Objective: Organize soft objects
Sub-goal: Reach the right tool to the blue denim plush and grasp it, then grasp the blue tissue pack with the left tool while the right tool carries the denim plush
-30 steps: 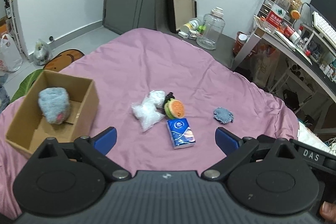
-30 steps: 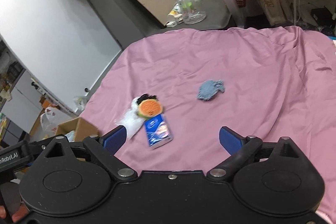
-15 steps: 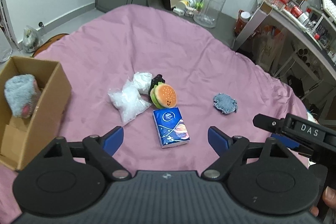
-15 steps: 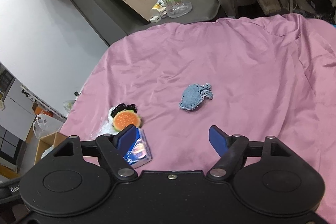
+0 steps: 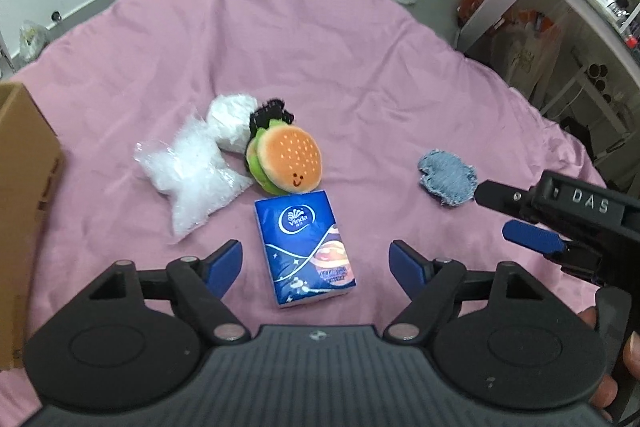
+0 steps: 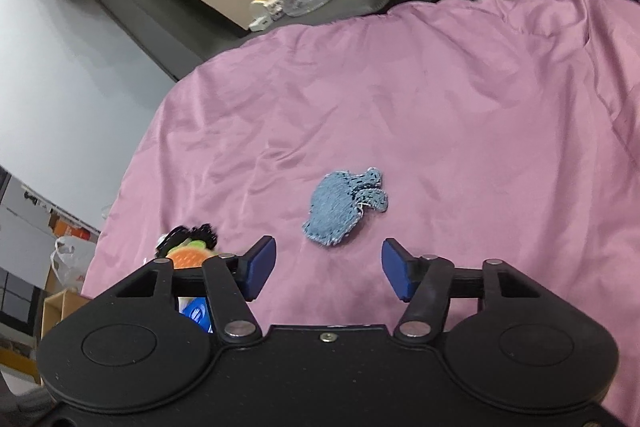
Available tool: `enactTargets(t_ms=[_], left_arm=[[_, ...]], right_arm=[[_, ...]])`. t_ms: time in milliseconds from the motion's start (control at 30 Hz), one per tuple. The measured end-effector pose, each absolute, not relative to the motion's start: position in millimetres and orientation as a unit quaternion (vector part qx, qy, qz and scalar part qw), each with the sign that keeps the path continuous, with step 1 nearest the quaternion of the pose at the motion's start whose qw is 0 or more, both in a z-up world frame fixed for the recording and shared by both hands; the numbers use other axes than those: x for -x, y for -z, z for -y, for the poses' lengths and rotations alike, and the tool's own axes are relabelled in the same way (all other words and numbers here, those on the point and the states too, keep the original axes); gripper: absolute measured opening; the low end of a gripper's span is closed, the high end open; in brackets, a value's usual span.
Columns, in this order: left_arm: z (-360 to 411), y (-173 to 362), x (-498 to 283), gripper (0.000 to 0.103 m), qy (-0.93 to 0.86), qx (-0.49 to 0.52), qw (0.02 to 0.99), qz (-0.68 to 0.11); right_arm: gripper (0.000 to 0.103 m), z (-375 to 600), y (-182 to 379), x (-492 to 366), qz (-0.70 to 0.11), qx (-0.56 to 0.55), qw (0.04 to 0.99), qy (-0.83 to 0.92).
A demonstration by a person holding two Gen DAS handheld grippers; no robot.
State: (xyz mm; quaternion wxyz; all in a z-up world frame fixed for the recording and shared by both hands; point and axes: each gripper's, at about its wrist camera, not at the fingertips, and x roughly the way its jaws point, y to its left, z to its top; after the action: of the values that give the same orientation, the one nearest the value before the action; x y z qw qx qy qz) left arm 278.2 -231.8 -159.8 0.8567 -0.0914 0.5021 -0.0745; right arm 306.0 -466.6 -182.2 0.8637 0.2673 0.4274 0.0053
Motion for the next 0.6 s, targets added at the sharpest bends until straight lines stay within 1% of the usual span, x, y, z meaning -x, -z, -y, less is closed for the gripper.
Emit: enactTargets(t_ms=[167,267,467,500,533,600], left_arm=[[233.9,179.1,-289.9,0.079,0.067,0.093,0.849,-0.515],[233.8,189.8,-293.1,0.077,0.063,0.094,0.845,-0.523],[228.7,196.5,-295.8,0.064,0.054,0.102,0.845,-0.522],[228.1,195.8,-295.4,0.059,0.053,0.104,0.845,-0.522],[226.5,195.2,-295.6,0.052,0.052,0.105,0.845,-0.521],[223.3,193.6,-296.3,0.05,0.051,0.11,0.844,-0.523]], right_arm=[[0.056,467.3,198.0,-317.0,-0.425,-0.288,0.858,0.004],[0.052,466.7,206.5,-321.4,-0.43,-0.293,0.854,0.0],[0.046,467.0,214.2,-328.7,-0.43,-0.293,0.854,0.003],[0.042,466.4,214.8,-331.1,-0.429,-0.294,0.854,0.0],[0.031,466.8,216.0,-333.0,-0.428,-0.3,0.853,-0.007],[0.017,466.5,218.8,-336.2,-0.433,-0.307,0.847,-0.014]])
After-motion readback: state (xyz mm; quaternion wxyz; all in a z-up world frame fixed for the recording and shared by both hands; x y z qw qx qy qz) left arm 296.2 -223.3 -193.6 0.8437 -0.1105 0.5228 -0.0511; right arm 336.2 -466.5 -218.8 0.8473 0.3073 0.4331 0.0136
